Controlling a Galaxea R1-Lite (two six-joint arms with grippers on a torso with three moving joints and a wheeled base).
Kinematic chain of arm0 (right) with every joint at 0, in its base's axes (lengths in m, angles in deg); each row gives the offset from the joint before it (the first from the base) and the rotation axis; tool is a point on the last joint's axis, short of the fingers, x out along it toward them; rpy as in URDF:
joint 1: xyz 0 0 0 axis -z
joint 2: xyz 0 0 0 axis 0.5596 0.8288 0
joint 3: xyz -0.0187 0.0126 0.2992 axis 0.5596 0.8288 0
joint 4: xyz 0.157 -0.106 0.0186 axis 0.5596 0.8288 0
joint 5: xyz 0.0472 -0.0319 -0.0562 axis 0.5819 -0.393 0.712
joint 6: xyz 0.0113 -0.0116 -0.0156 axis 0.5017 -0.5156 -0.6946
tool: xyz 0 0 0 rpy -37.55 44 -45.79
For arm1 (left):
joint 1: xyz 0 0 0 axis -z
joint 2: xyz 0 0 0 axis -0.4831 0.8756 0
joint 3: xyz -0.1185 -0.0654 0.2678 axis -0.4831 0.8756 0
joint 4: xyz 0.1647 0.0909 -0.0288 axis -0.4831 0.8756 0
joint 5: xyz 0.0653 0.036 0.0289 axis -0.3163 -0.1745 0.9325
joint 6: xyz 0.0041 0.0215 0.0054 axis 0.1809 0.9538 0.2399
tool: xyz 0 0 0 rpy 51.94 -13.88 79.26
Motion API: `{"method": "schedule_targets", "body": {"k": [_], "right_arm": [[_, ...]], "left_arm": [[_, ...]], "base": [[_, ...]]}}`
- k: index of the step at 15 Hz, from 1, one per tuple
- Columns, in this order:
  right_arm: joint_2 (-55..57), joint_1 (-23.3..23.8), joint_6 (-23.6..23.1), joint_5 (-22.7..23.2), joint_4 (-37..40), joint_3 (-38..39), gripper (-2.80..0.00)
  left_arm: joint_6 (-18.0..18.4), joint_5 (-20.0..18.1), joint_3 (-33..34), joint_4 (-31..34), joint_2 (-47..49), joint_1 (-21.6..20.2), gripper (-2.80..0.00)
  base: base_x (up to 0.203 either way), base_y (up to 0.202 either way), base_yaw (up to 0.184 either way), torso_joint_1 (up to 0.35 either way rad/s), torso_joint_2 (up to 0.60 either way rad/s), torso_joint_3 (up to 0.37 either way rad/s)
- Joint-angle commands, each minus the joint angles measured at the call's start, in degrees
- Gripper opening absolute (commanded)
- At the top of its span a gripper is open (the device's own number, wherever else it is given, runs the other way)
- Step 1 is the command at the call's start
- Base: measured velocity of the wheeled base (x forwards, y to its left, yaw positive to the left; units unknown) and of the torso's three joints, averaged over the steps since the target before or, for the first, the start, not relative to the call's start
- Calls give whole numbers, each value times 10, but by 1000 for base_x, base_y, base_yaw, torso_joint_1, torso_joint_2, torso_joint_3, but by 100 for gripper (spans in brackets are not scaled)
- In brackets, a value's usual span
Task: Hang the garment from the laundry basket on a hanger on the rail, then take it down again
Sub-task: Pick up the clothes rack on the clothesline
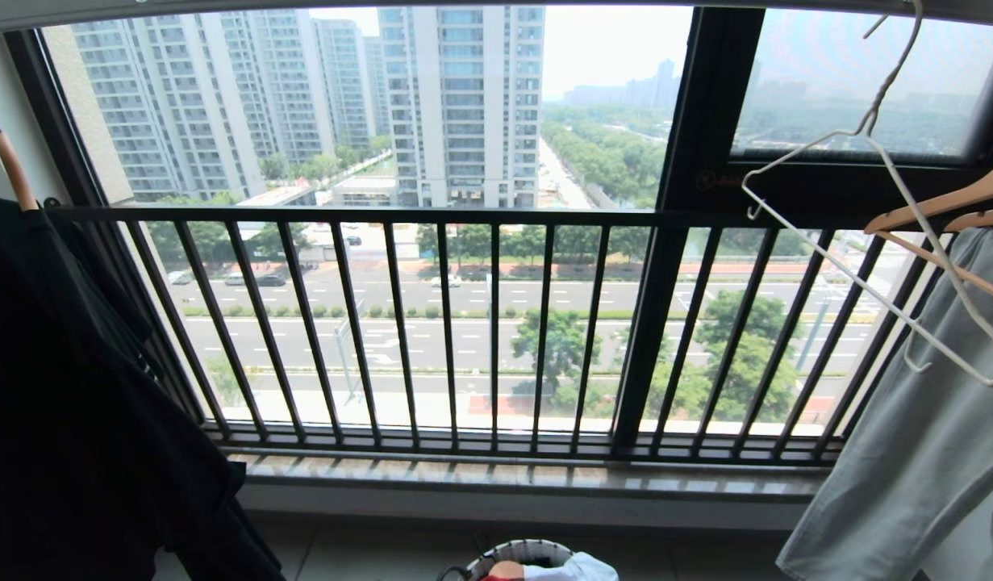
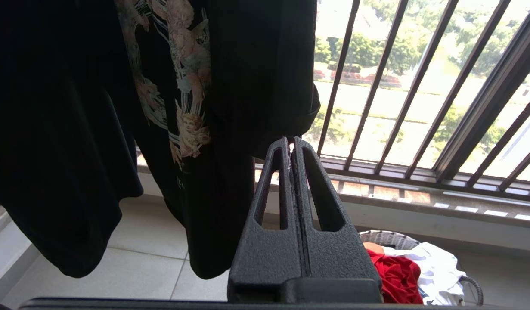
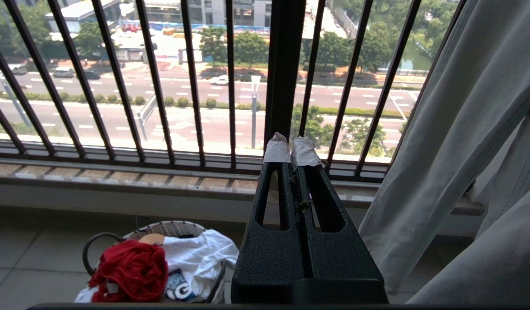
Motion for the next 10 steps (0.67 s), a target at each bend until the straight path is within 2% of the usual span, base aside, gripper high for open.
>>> {"method": "schedule_targets", "body": {"k": [1,10], "right_arm": [[0,0,1,0,0,1,-280],[0,0,11,0,0,1,-280]], "left_arm": [[-1,0,0,0,0,0,-280],[-1,0,0,0,0,0,-280]], "base": [[0,0,0,0,0,0],[0,0,0,0,0,0]]}}
